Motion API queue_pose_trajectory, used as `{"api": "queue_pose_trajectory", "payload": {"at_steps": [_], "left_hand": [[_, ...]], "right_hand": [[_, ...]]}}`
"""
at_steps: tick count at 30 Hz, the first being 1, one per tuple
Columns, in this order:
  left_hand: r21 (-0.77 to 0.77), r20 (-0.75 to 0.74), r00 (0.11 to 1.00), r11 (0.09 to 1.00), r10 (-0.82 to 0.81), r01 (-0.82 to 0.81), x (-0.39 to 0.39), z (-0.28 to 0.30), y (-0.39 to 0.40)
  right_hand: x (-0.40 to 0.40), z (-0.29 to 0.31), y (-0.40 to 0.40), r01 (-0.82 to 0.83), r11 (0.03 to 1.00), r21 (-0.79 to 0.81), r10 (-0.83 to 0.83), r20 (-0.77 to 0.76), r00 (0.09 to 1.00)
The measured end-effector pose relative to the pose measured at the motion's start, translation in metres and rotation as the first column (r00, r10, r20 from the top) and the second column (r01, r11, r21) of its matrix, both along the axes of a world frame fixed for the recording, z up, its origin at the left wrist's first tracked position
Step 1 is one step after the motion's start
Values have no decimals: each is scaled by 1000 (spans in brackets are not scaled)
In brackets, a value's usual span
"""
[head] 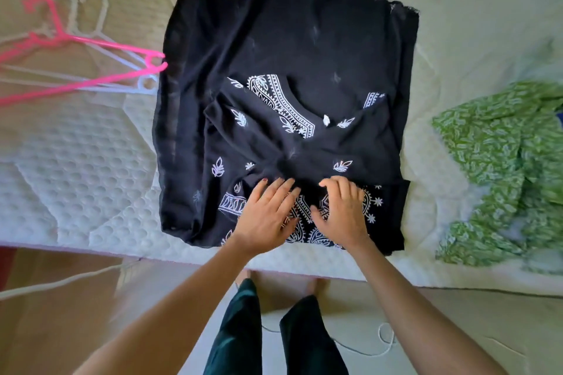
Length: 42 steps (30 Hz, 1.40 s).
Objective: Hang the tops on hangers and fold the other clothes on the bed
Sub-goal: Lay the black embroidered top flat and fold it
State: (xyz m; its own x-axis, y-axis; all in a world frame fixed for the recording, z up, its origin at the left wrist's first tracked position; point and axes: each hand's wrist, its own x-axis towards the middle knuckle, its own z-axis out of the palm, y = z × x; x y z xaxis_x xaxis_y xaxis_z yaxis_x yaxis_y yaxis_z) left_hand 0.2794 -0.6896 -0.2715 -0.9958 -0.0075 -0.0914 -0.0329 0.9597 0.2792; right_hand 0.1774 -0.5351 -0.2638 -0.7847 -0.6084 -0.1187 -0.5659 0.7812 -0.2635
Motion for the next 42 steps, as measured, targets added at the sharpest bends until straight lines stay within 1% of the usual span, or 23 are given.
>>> {"api": "queue_pose_trajectory", "payload": {"at_steps": [2, 3, 4, 5, 8, 10, 13, 15, 17, 18, 20, 21, 22, 25, 28, 31, 33, 35, 38, 40, 41, 42], "left_hand": [[-53, 230, 973, 998, -26, 39, 7, -1, 1], [-90, 353, 936, 995, -2, 36, 10, -3, 5], [-130, 441, 896, 991, 40, 20, 11, -5, 9], [-169, 477, 875, 986, 79, 3, 10, -5, 16], [-250, 455, 873, 966, 173, -62, 1, -1, 36], [-265, 434, 883, 962, 178, -64, -2, 4, 42], [-301, 296, 945, 953, 140, -47, 6, 3, 40], [-320, 250, 958, 946, 141, -55, 11, -1, 37], [-287, 282, 940, 952, 189, -106, 10, -3, 35], [-264, 350, 912, 957, 215, -125, 4, -3, 37], [-252, 445, 854, 953, 270, -169, -6, -3, 41], [-254, 466, 835, 948, 292, -190, -10, -2, 43], [-253, 480, 823, 946, 303, -202, -12, -1, 46], [-262, 557, 775, 949, 299, -178, -20, 9, 50], [-253, 668, 681, 952, 301, -173, -36, 22, 43], [-202, 756, 594, 961, 276, -191, -48, 33, 38], [-182, 791, 557, 966, 253, -181, -47, 37, 41], [-166, 807, 546, 974, 225, -157, -39, 39, 50], [-141, 800, 569, 981, 190, -131, -21, 40, 66], [-139, 795, 585, 987, 159, -80, -10, 40, 77], [-151, 783, 602, 987, 154, -56, -4, 41, 81], [-167, 759, 632, 985, 161, -49, 0, 42, 83]], "right_hand": [[10, -4, 19, -156, 976, 152, 132, 156, 979], [15, -6, 26, -214, 947, 240, 153, 248, 957], [18, -8, 28, -258, 914, 313, 151, 328, 933], [20, -9, 27, -275, 893, 356, 137, 367, 920], [19, -6, 12, -263, 869, 420, 133, 314, 940], [15, -3, 10, -234, 868, 438, 131, 252, 959], [13, -3, 33, -127, 890, 438, 126, 31, 991], [10, -7, 56, -83, 905, 417, 114, -51, 992], [6, -8, 65, -70, 906, 417, 86, -21, 996], [4, -8, 64, -69, 914, 400, 75, 1, 997], [-4, -6, 53, -104, 912, 397, 68, 104, 992], [-9, -5, 47, -128, 902, 411, 68, 157, 985], [-14, -2, 41, -134, 893, 430, 62, 176, 982], [-27, 8, 34, -78, 885, 459, -15, 197, 980], [-39, 15, 29, -84, 874, 478, -62, 281, 958], [-48, 22, 29, -161, 856, 490, -35, 366, 930], [-51, 28, 34, -243, 828, 505, -4, 438, 899], [-52, 36, 41, -314, 792, 524, 12, 501, 865], [-50, 45, 52, -421, 711, 563, 39, 566, 823], [-44, 47, 58, -467, 654, 595, 50, 582, 812], [-40, 46, 61, -462, 652, 601, 47, 576, 816], [-37, 45, 64, -429, 676, 599, 32, 557, 830]]}}
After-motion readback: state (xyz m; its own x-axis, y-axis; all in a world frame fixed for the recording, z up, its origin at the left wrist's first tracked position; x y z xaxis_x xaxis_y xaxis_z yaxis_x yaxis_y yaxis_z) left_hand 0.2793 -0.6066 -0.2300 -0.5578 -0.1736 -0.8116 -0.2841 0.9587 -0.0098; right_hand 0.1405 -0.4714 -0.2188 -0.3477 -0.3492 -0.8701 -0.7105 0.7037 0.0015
